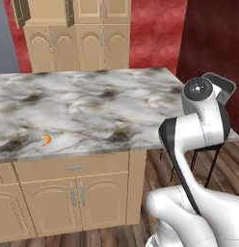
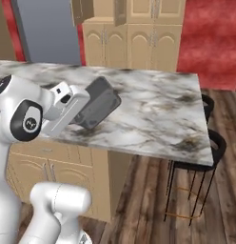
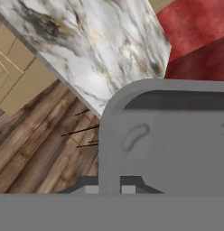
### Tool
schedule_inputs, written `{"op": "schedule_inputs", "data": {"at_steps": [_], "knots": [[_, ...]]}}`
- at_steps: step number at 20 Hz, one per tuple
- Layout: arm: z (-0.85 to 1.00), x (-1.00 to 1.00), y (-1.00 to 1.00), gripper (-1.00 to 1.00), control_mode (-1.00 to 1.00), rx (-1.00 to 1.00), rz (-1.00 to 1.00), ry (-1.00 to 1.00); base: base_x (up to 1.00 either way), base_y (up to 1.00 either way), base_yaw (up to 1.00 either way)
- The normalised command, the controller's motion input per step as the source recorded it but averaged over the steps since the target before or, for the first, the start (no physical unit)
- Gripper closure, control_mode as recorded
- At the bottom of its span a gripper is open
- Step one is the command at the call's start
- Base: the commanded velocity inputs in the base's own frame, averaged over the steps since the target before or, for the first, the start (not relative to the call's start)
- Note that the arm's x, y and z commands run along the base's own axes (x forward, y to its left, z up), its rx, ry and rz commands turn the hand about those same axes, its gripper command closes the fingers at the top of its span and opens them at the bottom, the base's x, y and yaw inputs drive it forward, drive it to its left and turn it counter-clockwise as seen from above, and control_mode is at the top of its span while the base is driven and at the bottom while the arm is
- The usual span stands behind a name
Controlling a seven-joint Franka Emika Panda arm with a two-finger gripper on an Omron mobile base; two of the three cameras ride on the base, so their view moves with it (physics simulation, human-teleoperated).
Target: Retrieve the tupperware from the cabinet, then place the raw meat into the tupperware to avoid contamination.
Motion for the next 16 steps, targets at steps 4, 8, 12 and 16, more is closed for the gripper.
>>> {"op": "schedule_inputs", "data": {"at_steps": [4,8,12,16], "knots": [[0.0,0.0,0.0,1.0,1.0,0.0,0.0,0.0,0.59,0.35,-0.31],[0.0,0.0,0.0,1.0,1.0,0.0,0.0,0.0,0.45,0.4,-0.31],[0.0,0.0,0.0,1.0,1.0,0.0,0.0,0.0,0.2,0.58,-0.26],[0.0,0.0,0.0,1.0,1.0,0.0,0.0,0.0,-0.08,0.77,-0.19]]}}
